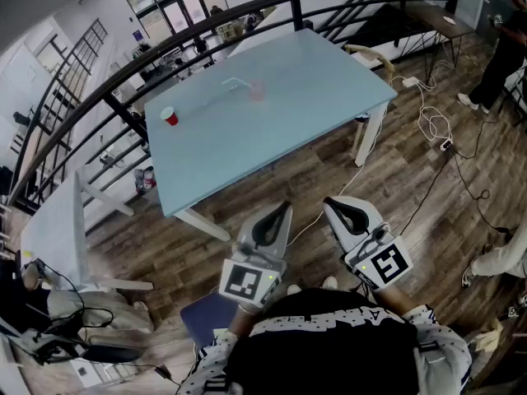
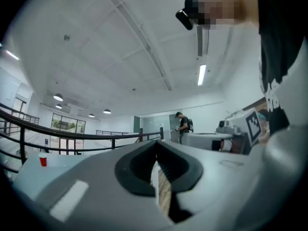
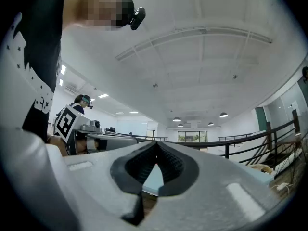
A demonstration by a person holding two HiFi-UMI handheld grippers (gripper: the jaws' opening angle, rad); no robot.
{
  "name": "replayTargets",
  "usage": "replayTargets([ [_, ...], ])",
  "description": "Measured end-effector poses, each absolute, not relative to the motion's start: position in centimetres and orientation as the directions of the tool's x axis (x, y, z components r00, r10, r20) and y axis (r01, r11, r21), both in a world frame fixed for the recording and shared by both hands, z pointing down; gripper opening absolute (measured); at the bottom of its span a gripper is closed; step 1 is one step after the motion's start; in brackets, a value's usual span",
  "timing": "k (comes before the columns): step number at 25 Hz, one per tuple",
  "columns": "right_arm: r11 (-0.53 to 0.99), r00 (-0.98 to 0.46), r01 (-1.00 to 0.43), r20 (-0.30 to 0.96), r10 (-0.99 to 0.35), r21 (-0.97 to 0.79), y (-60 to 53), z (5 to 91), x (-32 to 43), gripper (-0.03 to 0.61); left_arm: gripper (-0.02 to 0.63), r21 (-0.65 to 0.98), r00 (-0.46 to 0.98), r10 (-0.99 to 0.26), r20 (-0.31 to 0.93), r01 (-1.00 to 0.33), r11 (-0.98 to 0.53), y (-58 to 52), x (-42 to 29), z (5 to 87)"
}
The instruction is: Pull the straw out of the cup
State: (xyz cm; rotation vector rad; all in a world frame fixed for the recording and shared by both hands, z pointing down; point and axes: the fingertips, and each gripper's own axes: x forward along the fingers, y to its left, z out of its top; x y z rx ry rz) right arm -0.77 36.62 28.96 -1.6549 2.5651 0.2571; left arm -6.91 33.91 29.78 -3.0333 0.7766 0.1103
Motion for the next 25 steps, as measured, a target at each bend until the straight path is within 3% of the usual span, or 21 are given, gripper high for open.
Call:
replayTargets([
  [7, 0.409, -0.415, -0.910, -0.142, -0.899, 0.074, 36.4, 29.3, -0.4, 0.000, -0.011, -0.058, 0.875, -0.474, -0.095, -0.481, -0.875, 33.3, -6.9, 30.5],
  [25, 0.428, -0.429, -0.903, -0.174, -0.886, 0.041, 36.1, 29.5, 2.5, 0.000, -0.011, -0.044, 0.862, -0.503, -0.062, -0.506, -0.861, 33.4, -4.5, 30.6],
])
